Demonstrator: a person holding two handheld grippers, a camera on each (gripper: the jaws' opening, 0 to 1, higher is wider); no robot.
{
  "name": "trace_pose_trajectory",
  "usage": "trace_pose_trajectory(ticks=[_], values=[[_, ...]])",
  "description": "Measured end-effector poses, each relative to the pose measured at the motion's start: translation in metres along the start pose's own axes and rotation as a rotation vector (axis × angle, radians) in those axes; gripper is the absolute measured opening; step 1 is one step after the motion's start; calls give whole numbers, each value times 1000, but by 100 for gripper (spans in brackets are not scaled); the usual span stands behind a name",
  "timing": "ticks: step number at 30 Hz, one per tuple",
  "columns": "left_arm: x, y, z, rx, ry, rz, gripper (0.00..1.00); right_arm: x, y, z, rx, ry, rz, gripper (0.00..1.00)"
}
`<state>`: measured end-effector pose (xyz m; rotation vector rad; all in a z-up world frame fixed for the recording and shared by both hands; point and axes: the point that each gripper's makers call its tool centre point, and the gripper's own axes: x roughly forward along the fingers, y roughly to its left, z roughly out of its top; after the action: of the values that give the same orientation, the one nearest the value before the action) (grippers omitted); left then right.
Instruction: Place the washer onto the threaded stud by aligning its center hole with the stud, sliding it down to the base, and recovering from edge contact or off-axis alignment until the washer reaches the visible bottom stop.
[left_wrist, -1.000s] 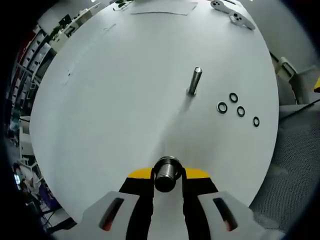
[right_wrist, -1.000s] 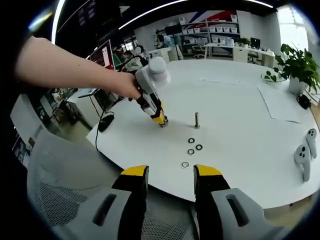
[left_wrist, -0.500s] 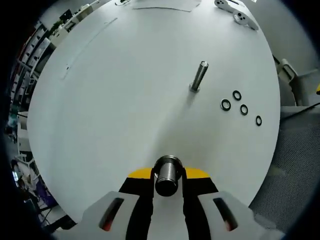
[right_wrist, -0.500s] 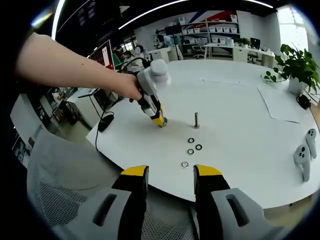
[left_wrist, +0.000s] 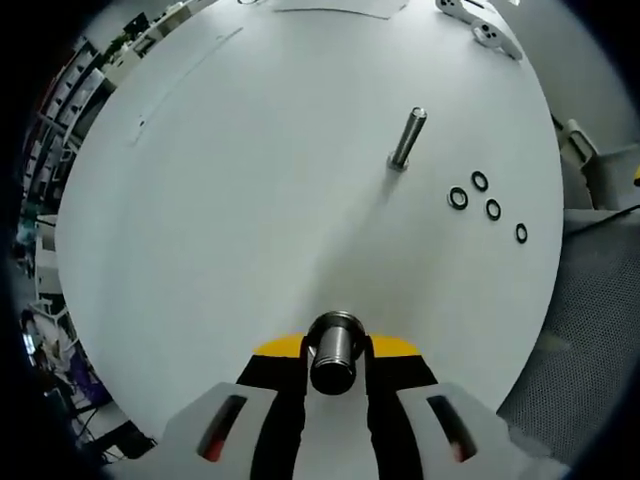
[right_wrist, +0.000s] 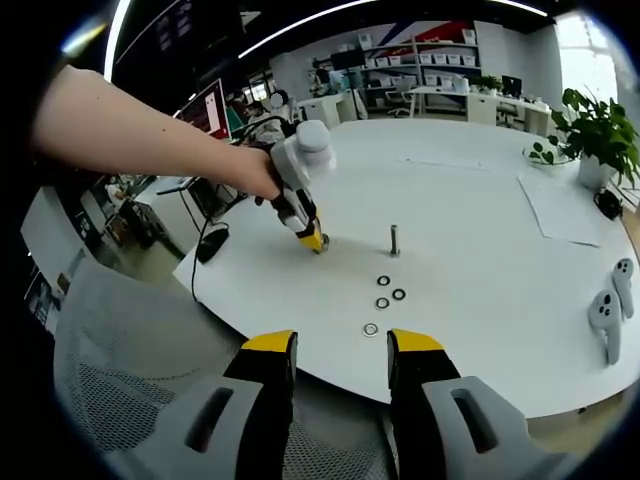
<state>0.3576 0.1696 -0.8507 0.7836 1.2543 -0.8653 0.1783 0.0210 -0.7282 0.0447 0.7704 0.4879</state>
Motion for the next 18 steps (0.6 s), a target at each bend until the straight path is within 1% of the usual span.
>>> trace_pose_trajectory(ticks=[1, 3, 6, 7, 11, 13, 14, 15, 18], values=[[0, 0, 0, 8, -9, 4, 21, 0, 0, 0, 0, 1, 1, 38], [0, -1, -1, 2, -10, 4, 22, 0, 0, 0, -3, 2, 1, 38], [-4, -1, 2, -8, -46, 27, 31, 0, 0, -1, -3, 5, 0, 38], [-5, 0, 3, -13, -52, 29, 33, 0, 0, -1, -1, 4, 2, 38], [-17, 0, 4, -47, -88, 33, 32, 1, 1, -1, -6, 5, 6, 38], [-25, 4, 4, -62, -115, 56, 32, 1, 2, 0, -8, 5, 7, 38], [-28, 6, 4, -69, -132, 65, 33, 1, 2, 0, -9, 6, 8, 38], [-33, 5, 5, -89, -161, 68, 33, 1, 2, -1, -10, 7, 8, 38], [-45, 4, 0, -138, -204, 72, 33, 1, 2, -2, -15, 12, 8, 38]])
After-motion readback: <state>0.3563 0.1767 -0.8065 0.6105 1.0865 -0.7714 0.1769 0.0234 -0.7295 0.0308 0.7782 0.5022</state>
